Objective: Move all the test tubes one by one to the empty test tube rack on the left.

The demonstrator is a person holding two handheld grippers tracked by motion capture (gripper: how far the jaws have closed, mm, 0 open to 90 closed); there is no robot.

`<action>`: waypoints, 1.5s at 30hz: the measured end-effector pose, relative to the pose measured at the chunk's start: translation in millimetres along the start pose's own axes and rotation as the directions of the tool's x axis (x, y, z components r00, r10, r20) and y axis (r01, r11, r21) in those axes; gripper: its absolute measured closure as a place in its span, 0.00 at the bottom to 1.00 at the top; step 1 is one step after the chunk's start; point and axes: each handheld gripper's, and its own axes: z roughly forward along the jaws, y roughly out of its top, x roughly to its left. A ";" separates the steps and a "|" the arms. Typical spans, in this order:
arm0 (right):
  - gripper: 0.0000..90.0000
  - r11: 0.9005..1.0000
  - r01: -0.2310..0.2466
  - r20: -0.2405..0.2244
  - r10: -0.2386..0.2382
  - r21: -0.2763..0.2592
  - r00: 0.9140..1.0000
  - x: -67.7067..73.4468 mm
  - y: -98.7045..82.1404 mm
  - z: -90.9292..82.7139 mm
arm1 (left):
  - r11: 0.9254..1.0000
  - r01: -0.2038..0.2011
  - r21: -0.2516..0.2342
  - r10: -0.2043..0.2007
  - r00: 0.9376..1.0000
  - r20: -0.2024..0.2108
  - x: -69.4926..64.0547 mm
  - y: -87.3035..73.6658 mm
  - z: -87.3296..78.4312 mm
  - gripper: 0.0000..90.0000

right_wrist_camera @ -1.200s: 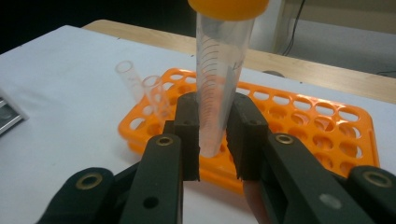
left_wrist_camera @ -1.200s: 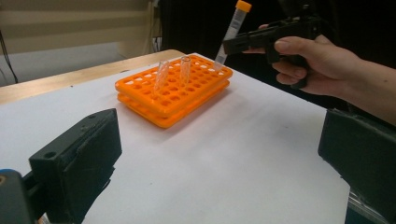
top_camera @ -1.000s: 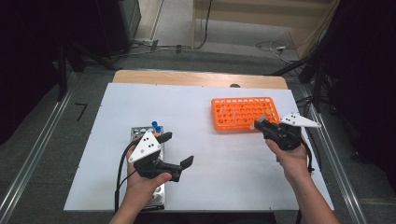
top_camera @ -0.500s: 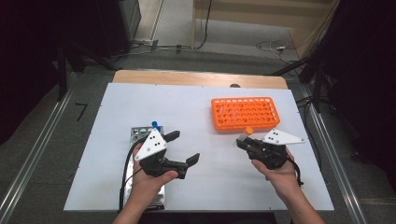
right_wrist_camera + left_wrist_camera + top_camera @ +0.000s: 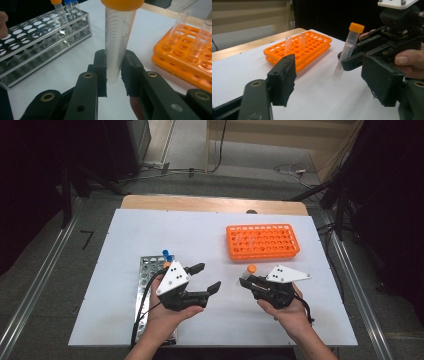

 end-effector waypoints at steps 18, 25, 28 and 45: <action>0.81 0.997 0.078 -0.091 -0.076 0.023 0.993 36.9 4.5 15.6 | 0.999 -0.027 0.024 0.025 0.996 0.080 -12.5 -4.2 10.7 0.53; 0.81 0.995 0.098 -0.114 -0.094 0.025 0.989 45.3 5.5 18.5 | 0.999 -0.040 0.031 0.037 0.993 0.112 -17.4 -5.6 14.8 0.61; 0.81 0.994 0.103 -0.120 -0.099 0.029 0.988 47.6 5.4 19.3 | 0.999 -0.036 0.028 0.032 0.992 0.124 -18.8 -5.9 16.0 0.66; 0.80 0.993 0.114 -0.143 -0.109 0.029 0.984 49.3 5.3 19.7 | 0.998 -0.060 0.016 0.058 0.994 0.096 -18.8 -8.1 15.4 0.83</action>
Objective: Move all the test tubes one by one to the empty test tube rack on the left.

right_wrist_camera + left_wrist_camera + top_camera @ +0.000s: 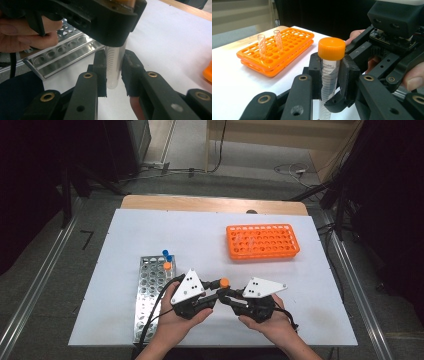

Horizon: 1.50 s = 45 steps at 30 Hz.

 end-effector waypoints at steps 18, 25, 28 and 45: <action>0.08 0.995 -0.100 0.024 0.101 -0.020 0.995 -31.6 -3.9 -18.6 | 0.995 0.060 -0.078 -0.069 0.991 -0.113 26.3 5.7 -35.5 0.83; 0.00 0.989 -0.141 0.045 0.142 -0.038 0.989 -48.2 -9.8 -31.1 | 0.992 0.069 -0.106 -0.086 0.981 -0.172 38.8 7.3 -54.7 0.83; 0.00 0.987 -0.153 0.061 0.155 -0.045 0.986 -53.4 -12.3 -35.6 | 0.990 0.074 -0.122 -0.097 0.975 -0.198 45.1 7.4 -63.7 0.83; 0.00 0.979 -0.194 0.109 0.199 -0.062 0.974 -72.3 -24.0 -49.0 | 0.985 0.106 -0.138 -0.145 0.941 -0.305 65.6 -5.4 -94.2 0.83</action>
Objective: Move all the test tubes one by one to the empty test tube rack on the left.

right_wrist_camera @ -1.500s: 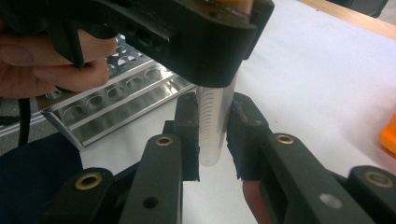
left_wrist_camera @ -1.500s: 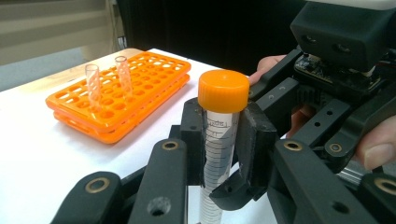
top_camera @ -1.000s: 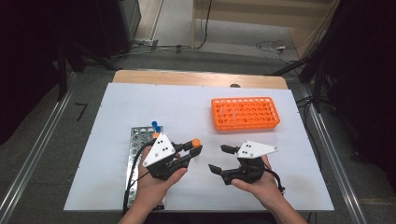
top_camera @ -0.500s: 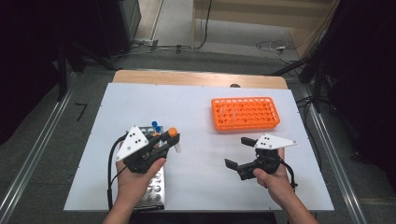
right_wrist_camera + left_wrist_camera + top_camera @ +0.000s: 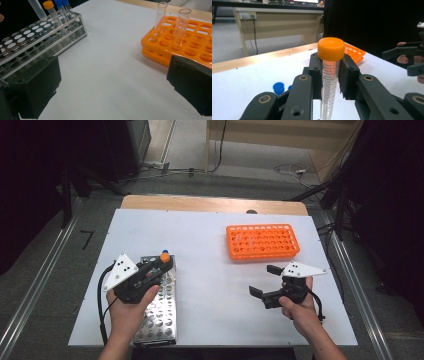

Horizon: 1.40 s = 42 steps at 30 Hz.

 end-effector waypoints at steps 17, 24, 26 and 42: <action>0.00 1.000 -0.005 0.005 0.005 0.009 1.000 -5.0 -4.5 0.1 | 0.998 -0.015 0.053 0.018 0.999 -0.051 7.4 -19.3 1.7 0.83; 0.00 1.000 -0.002 0.010 0.001 0.011 1.000 -6.5 -5.4 0.1 | 0.996 -0.042 0.076 0.047 0.997 -0.068 6.6 -23.3 2.7 0.82; 0.00 1.000 -0.003 0.011 0.003 0.014 1.000 -6.9 -5.7 -0.1 | 0.995 -0.051 0.085 0.057 0.996 -0.071 6.0 -24.2 4.0 0.82; 0.00 1.000 -0.002 0.019 0.002 0.021 1.000 -7.0 -6.8 1.3 | 0.991 -0.045 0.126 0.055 0.996 -0.072 7.5 -29.0 8.7 0.77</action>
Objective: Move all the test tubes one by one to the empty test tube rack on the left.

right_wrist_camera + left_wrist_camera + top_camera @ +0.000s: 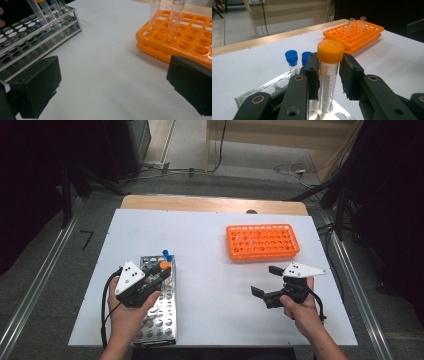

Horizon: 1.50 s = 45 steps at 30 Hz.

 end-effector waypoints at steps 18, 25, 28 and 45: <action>0.00 1.000 0.003 0.003 -0.003 0.008 1.000 -0.5 -1.0 1.4 | 0.997 0.002 0.077 -0.001 1.000 -0.016 2.4 -3.5 4.3 0.65; 0.00 1.000 -0.006 0.005 0.006 -0.004 1.000 -1.2 1.4 3.0 | 0.998 0.043 0.043 -0.044 0.999 0.012 5.9 0.1 1.0 0.40; 0.00 1.000 -0.016 0.009 0.017 -0.020 1.000 -3.9 4.7 5.8 | 0.998 0.062 0.026 -0.063 0.998 0.026 6.9 2.7 -1.3 0.29; 0.19 0.997 -0.083 0.122 0.083 -0.004 0.989 -36.0 30.7 48.8 | 0.994 0.104 -0.020 -0.101 0.989 0.107 1.9 15.8 -8.0 0.00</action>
